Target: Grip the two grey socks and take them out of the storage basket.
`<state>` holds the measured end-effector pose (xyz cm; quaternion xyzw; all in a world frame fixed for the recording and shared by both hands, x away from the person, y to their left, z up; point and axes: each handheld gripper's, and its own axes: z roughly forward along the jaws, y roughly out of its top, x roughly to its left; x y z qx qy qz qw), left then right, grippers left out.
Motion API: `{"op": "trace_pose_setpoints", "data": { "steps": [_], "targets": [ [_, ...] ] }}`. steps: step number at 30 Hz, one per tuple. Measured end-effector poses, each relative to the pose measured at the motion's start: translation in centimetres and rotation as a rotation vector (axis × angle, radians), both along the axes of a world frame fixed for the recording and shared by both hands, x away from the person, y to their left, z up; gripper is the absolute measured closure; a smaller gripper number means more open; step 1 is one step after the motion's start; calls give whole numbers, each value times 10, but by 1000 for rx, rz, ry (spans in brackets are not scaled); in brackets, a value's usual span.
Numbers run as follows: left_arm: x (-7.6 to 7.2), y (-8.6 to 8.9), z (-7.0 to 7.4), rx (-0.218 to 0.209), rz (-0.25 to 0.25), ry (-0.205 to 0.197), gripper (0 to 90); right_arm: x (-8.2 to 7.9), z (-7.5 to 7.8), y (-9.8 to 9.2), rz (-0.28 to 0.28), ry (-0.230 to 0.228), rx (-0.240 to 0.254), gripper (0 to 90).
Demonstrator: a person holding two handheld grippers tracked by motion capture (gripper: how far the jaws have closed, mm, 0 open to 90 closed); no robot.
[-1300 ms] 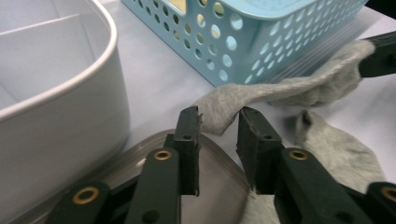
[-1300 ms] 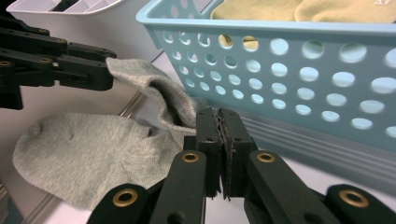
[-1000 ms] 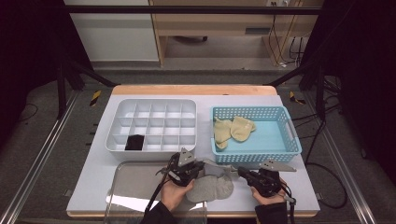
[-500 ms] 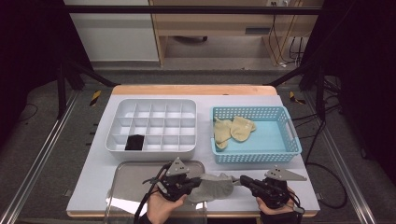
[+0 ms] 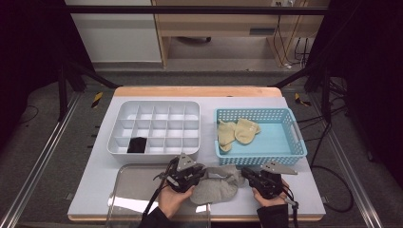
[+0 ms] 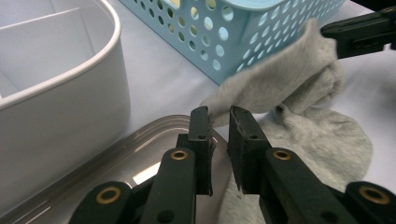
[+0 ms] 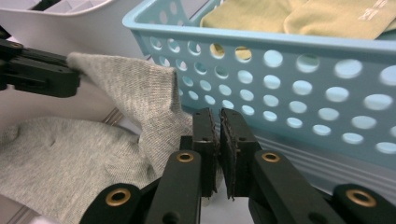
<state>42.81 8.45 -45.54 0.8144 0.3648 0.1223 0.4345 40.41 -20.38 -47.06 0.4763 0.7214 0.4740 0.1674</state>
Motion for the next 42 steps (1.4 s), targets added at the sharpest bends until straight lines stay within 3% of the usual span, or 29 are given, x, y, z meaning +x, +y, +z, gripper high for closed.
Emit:
{"op": "trace_pose_setpoints", "data": {
  "steps": [1, 6, 14, 21, 25, 29, 30, 32, 39, 42],
  "targets": [
    [3, 0, -3, 5, -1, -12, 762, -1, 2, -2, -11, -19, 8, 842],
    [8, -3, -6, 1, -3, -21, 737, -1, 3, -5, -16, -20, 6, 793],
    [10, -11, -8, 42, 6, -74, 646, -11, 11, -17, -48, -65, 34, 701],
    [15, -18, -2, 60, 5, -85, 629, -16, 2, -20, -38, -27, 8, 640],
    [19, -21, -3, 61, 15, -67, 712, -6, -9, -15, -5, 14, 1, 596],
    [21, -20, -4, 50, 13, -49, 837, -1, -14, -10, 11, 32, 0, 642],
    [21, -20, -4, 51, 12, -47, 847, 0, -14, -10, 21, 37, 1, 768],
    [22, -19, -2, 38, 4, -35, 857, -1, -12, -12, 34, 42, 14, 860],
    [12, -11, 10, -15, -23, -10, 864, -11, 2, -21, 46, 16, 35, 887],
    [-5, 2, 23, -52, -55, 0, 864, -23, 17, -25, 66, 2, 53, 886]
  ]
}}
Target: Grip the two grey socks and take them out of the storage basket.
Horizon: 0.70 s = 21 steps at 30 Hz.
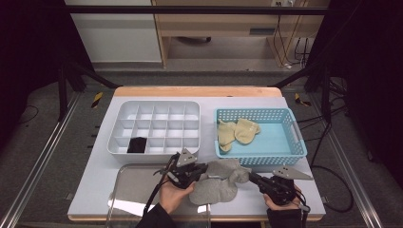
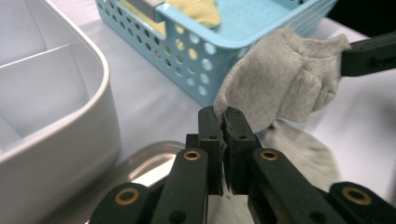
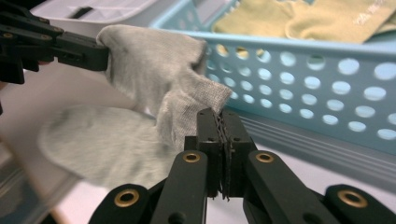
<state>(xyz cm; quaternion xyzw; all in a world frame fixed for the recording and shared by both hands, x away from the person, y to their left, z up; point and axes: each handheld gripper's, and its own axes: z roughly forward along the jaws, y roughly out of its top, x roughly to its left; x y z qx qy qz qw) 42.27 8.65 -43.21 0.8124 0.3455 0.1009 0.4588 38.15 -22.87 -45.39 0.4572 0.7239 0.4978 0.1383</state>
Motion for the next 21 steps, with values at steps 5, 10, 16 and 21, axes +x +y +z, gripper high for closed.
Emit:
{"op": "trace_pose_setpoints", "data": {
  "steps": [5, 10, 16, 21],
  "targets": [
    [-22, 13, 8, 4, -27, 35, 864, -11, 14, 2, 48, 16, 8, 885],
    [-38, 24, 1, 27, -12, 91, 863, -11, 17, 14, 85, 70, -7, 883],
    [-40, 31, -15, 60, 22, 144, 861, 6, -3, 28, 83, 147, -61, 876],
    [-39, 33, -23, 69, 30, 158, 858, 17, -16, 42, 62, 128, -121, 832]
  ]
}}
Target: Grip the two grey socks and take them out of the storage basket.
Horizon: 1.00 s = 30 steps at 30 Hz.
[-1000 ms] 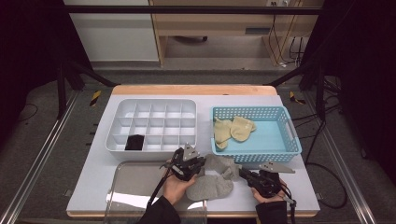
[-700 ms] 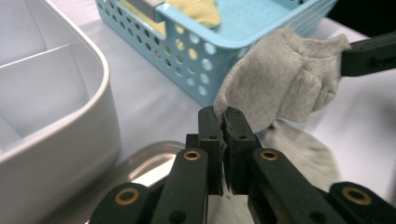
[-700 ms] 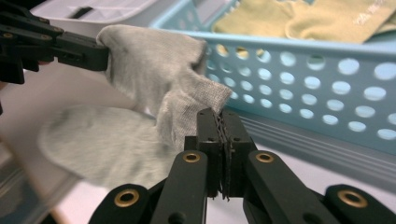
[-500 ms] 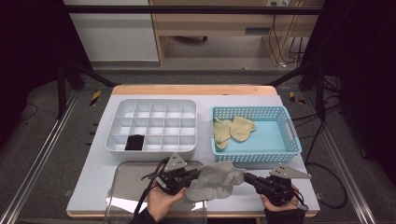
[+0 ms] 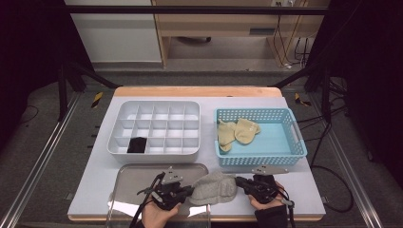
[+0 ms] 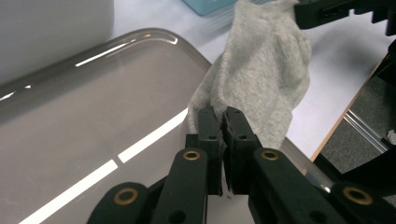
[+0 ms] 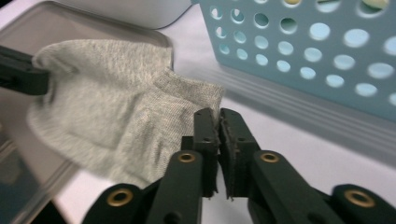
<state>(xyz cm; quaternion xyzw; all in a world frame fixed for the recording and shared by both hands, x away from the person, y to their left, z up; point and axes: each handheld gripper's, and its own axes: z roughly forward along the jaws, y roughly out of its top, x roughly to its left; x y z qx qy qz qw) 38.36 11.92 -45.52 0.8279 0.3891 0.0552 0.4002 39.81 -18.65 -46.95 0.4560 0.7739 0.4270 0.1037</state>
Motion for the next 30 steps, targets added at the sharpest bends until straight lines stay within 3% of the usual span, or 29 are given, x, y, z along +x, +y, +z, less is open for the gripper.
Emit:
{"op": "trace_pose_setpoints", "data": {
  "steps": [2, 4, 9, 12, 17, 19, 23, 30],
  "targets": [
    [0, 0, 0, -3, 3, -14, 847, 2, -4, 3, 2, 13, -8, 811],
    [1, 0, 0, -8, 14, -33, 790, 1, -5, 1, 1, -5, -14, 787],
    [5, 1, 4, -19, 35, -95, 678, -3, 2, -11, -34, -52, 41, 767],
    [10, -1, 5, -26, 54, -98, 656, -2, -1, -11, -40, -45, 59, 741],
    [17, -7, 0, -6, 78, -86, 702, 2, -11, 1, -27, -28, 32, 722],
    [18, -7, -3, 10, 89, -90, 755, 3, -14, 2, -20, -15, 32, 776],
    [18, -4, -2, 0, 87, -98, 853, 1, -14, 2, -15, -10, 40, 900],
    [15, -3, 0, -3, 68, -94, 869, -3, -6, -4, -28, -51, 75, 900]
  ]
}}
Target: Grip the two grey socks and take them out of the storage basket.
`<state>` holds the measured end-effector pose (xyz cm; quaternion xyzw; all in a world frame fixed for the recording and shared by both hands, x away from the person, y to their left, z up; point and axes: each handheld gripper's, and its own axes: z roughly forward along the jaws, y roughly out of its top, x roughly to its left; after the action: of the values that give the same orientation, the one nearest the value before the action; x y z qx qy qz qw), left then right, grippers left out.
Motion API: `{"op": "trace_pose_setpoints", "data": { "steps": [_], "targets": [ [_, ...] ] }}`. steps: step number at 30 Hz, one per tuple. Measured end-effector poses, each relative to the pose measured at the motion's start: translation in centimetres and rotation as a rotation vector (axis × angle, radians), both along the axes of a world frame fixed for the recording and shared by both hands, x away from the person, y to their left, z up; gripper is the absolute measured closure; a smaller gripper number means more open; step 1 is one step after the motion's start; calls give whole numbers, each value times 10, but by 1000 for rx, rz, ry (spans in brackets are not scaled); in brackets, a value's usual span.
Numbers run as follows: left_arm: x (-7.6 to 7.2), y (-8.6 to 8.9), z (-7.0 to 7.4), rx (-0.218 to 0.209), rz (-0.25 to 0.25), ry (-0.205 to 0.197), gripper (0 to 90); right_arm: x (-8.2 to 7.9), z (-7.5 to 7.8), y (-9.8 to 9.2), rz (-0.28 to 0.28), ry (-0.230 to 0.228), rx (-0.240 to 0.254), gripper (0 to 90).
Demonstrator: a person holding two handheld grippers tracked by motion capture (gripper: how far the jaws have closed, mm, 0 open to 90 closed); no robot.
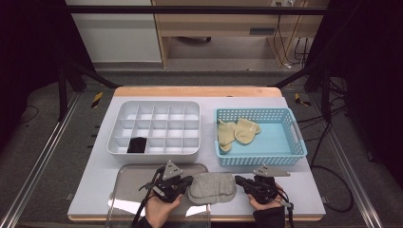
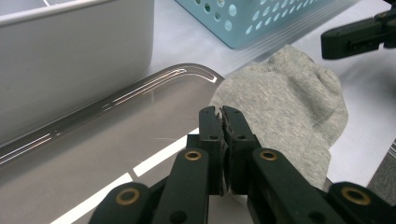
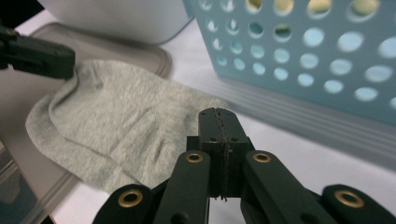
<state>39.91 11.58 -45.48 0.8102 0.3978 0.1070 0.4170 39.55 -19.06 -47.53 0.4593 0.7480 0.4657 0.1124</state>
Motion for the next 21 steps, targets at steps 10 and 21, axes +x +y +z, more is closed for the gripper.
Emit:
{"op": "trace_pose_setpoints", "data": {
  "steps": [10, 21],
  "targets": [
    [0, -2, -2, 36, 3, -28, 854, 7, -12, 7, 2, -5, -5, 767],
    [-1, 1, 2, -1, -23, -11, 896, 2, -1, 3, 8, -20, 10, 897]
  ]
}}
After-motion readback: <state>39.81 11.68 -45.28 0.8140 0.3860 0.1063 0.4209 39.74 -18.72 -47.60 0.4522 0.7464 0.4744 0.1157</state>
